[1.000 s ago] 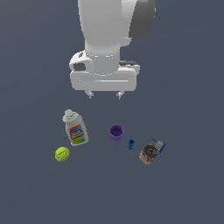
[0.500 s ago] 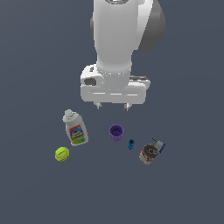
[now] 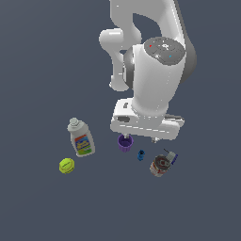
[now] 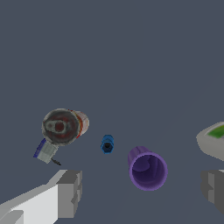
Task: Pick up a designated object from a clutter of objects.
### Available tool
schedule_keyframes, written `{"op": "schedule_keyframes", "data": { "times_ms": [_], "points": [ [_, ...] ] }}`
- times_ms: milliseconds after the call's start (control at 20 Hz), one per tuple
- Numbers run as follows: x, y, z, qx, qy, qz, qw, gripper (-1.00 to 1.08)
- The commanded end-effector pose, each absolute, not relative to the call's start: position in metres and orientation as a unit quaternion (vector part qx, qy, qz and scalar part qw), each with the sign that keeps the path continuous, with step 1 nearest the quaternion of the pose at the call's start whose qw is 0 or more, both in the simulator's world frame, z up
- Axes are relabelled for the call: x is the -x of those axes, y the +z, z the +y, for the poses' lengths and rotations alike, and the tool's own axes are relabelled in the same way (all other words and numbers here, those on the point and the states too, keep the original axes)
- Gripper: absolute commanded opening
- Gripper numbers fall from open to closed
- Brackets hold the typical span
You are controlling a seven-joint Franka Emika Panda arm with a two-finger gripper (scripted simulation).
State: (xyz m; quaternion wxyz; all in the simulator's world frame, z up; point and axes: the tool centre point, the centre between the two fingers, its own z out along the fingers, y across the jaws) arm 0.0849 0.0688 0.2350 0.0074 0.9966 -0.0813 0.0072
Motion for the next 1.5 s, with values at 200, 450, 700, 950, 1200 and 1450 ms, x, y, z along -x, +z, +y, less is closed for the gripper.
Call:
{"op": "schedule_keyframes", "data": {
  "times_ms": [200,450,700,950,1200,1450],
  "points": [
    [-0.109,0.185,0.119,-0.993,0.005,-0.118,0.005,1.00],
    [-0.118,0.156,0.148,-0.990,0.002,-0.138,0.003,1.00],
    [-0.122,0.136,0.166,-0.988,0.001,-0.151,0.001,1.00],
    [-0.123,0.128,0.174,-0.988,0.000,-0.157,0.000,1.00],
    [-0.123,0.124,0.173,-0.988,0.000,-0.156,0.000,1.00],
    [-0.122,0.100,0.173,-0.988,0.000,-0.156,0.000,1.00]
  ]
}}
